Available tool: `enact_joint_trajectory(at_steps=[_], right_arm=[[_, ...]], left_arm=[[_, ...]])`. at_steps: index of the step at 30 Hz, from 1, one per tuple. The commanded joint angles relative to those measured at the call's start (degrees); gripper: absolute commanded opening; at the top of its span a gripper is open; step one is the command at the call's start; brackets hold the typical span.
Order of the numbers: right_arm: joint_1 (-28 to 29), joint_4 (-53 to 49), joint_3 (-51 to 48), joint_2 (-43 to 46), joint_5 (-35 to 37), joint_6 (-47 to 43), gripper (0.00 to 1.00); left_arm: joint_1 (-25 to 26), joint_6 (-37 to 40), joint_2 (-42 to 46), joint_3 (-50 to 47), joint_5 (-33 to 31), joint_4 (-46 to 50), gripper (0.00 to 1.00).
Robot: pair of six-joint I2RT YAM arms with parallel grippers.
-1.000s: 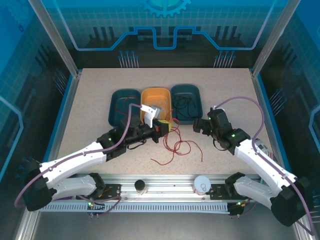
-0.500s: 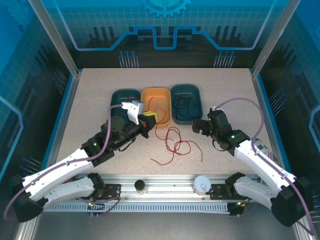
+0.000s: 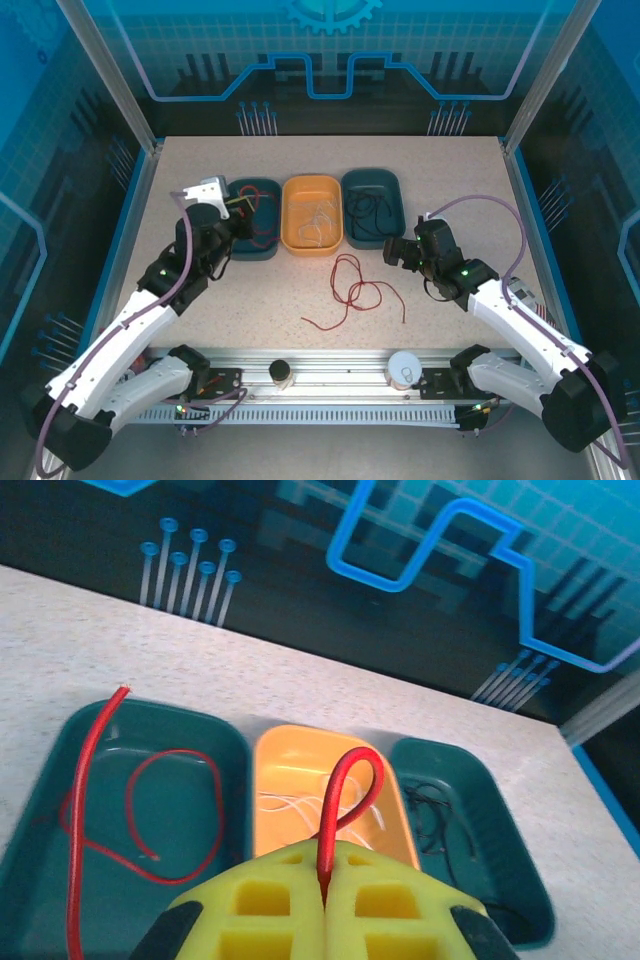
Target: Untangle the cables
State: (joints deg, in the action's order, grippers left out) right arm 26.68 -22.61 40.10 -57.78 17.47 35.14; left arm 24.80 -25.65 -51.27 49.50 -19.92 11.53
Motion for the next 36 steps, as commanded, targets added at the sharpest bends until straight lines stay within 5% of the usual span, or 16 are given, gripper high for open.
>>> enact_joint_trajectory(at_steps=[1,17,36], right_arm=[[0.6,0.7,0.9,-0.4,-0.4,0.3,1.00],[0.6,0.5,1.6,-1.0,-0.6,0.6,1.00],[0.6,-1.6,3.1,-1.1,-0.2,0.1,1.00]], left_arm=[[-3.2,-0.7,0.6,2.9,-1.7,2.7,0.00],[-10.2,3.4,-5.5,10.1,-0.8,8.6,0.00],[-12.2,-2.6,-28.8,17.9,4.2,8.8,0.00]])
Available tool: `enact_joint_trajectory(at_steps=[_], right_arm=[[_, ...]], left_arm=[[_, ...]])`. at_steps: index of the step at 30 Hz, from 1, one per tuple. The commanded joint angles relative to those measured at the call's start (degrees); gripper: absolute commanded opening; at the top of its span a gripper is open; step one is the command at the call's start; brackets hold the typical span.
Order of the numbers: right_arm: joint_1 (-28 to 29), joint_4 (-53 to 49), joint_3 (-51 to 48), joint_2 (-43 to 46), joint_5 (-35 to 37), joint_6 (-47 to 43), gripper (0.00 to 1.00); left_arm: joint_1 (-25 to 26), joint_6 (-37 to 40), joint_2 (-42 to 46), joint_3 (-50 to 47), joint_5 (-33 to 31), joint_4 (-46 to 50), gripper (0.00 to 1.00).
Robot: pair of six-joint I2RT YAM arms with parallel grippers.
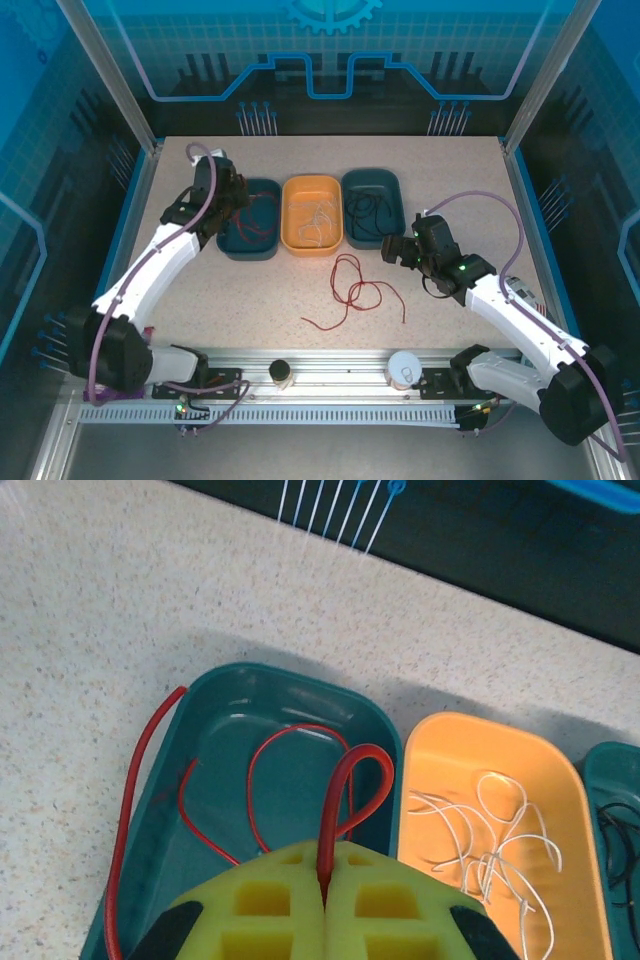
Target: Untangle the cables
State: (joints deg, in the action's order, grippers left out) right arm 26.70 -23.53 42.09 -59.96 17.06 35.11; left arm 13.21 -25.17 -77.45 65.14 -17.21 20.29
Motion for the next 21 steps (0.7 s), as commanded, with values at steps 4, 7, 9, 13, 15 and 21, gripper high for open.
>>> enact_joint_trajectory(at_steps=[4,7,9,13,15,21], right_arm=[[0.5,-0.7,0.4,1.8,0.5,0.4,1.00],[0.6,-0.5,-0.2,2.3,0.6,0.8,1.00],[0.6,0.0,-0.8,2.8,0.5,0.9,1.00],[0.6,0.4,-1.7,3.3,0.5,1.3,1.00],[0.6,0.4,-1.8,3.3,0.4,1.3,1.00],[0.6,0.7,-1.9,3.0,0.1,1.5,1.00]], left_arm=[[-0.6,-6.4,-7.4,3.6,2.4,-0.1,0.00],[-0.6,-8.0,-10.9,4.6,2.3,-0.1,0.00],[-0.6,-8.6,-13.2,4.9,1.8,-0.6,0.00],[-0.6,-9.3,-17.1,5.5,3.3,-2.5,0.00],[-0.6,-9.7,-19.2,6.3,3.8,-2.6,0.00],[-0.6,-10.6,-23.6,7.2,3.5,-3.8,0.00]])
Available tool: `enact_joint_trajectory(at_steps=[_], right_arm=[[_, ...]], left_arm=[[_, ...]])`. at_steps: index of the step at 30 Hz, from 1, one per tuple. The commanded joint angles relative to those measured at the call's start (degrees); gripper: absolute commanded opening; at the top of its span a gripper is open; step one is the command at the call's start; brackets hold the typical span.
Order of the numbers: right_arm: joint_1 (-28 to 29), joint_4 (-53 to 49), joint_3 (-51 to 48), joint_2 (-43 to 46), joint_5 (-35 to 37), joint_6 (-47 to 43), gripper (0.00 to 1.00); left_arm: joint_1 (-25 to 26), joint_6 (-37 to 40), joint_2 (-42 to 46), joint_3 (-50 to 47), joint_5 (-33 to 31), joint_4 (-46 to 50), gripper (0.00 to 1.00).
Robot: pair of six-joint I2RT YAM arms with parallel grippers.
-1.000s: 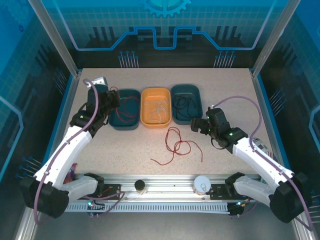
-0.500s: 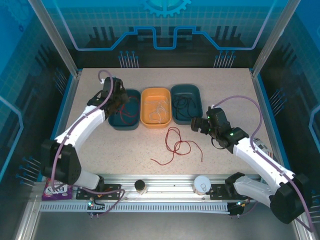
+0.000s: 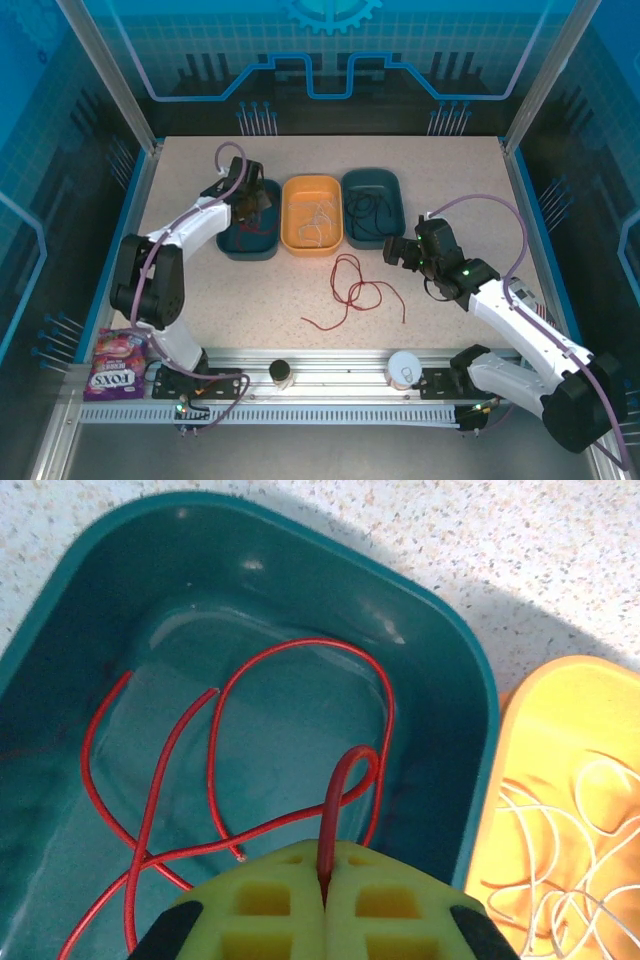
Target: Untangle the cables
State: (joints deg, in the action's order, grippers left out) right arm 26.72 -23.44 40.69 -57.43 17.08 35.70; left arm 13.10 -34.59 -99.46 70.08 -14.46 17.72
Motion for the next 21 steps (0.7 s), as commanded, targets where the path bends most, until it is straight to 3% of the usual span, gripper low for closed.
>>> enact_joint_trajectory(at_steps=[1,11,15,21], right_arm=[[0.6,0.7,-0.5,0.4,0.0,0.9,1.00],[1.1,0.2,0.4,-2.8,-0.5,1.5,1.00],[1.2,-1.9,1.5,-4.3,0.8,1.7,1.00],[1.3,-2.7,2.3,-5.2,1.1,1.4,1.00]], left_arm=[[-0.4,-1.3,-2.1,2.3,0.7,-1.6,0.00],[-0.5,-1.3,-8.4,6.9,2.1,-1.3,0.21],[-0.5,-1.4,-8.6,6.9,2.6,-1.3,0.36],[-0.4,-1.3,-6.6,5.6,3.4,-0.8,0.44]])
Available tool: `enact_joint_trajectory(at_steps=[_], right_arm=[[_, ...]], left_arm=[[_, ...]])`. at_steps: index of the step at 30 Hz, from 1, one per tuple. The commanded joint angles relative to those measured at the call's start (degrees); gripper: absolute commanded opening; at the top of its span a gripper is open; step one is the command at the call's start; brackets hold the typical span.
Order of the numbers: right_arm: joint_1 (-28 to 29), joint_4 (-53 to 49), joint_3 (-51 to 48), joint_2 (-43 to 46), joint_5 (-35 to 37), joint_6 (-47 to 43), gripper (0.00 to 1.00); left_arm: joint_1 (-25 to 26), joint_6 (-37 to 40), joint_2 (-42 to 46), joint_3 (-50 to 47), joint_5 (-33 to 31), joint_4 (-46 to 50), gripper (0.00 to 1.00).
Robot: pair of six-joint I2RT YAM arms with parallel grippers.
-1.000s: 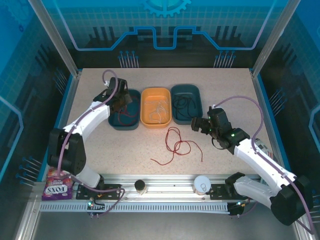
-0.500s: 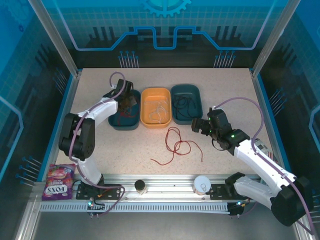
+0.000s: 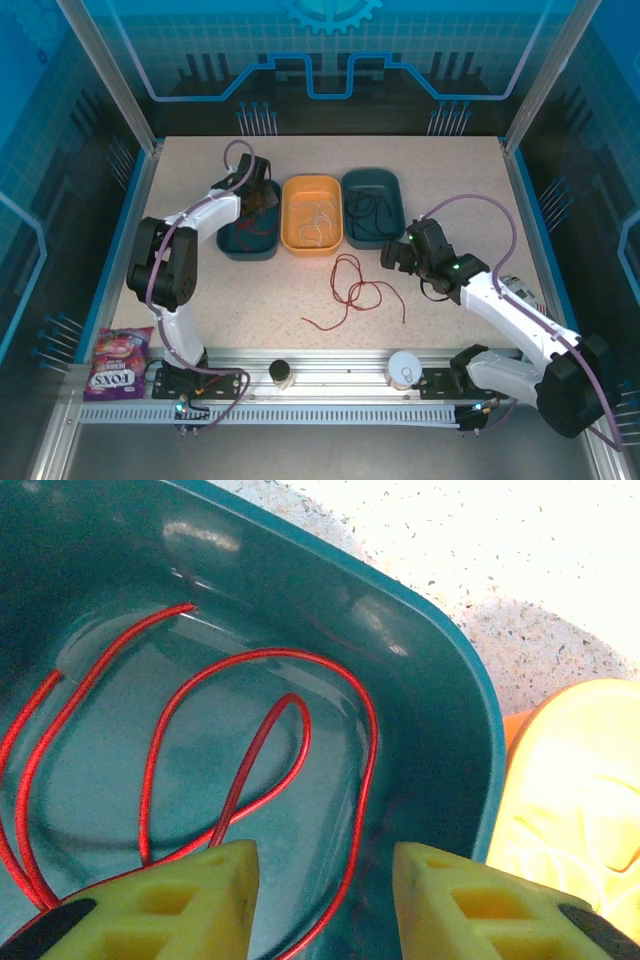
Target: Untangle the cables
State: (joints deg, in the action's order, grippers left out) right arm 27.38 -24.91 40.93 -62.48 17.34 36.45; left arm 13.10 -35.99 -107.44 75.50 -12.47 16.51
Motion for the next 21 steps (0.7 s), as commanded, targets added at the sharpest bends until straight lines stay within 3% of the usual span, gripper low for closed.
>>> enact_joint_trajectory(at_steps=[1,7,12,21], right_arm=[[0.7,-1.4,2.1,-0.3,1.0,0.7,1.00],[0.7,-3.9,3.0,-1.3,2.5,1.8,1.00],[1.1,-5.7,3.8,-2.4,3.0,1.9,0.97],[4.3,-5.7,4.2,-6.0,0.4,0.0,0.83]], left_arm=[[-0.4,0.1,2.2,-0.3,1.7,0.3,0.47],[-0.3,0.6,9.4,-3.7,3.2,1.1,0.66],[0.6,-0.2,18.7,-9.3,5.3,0.8,0.99],[8.5,-0.7,34.3,-21.3,0.3,-2.1,0.99]])
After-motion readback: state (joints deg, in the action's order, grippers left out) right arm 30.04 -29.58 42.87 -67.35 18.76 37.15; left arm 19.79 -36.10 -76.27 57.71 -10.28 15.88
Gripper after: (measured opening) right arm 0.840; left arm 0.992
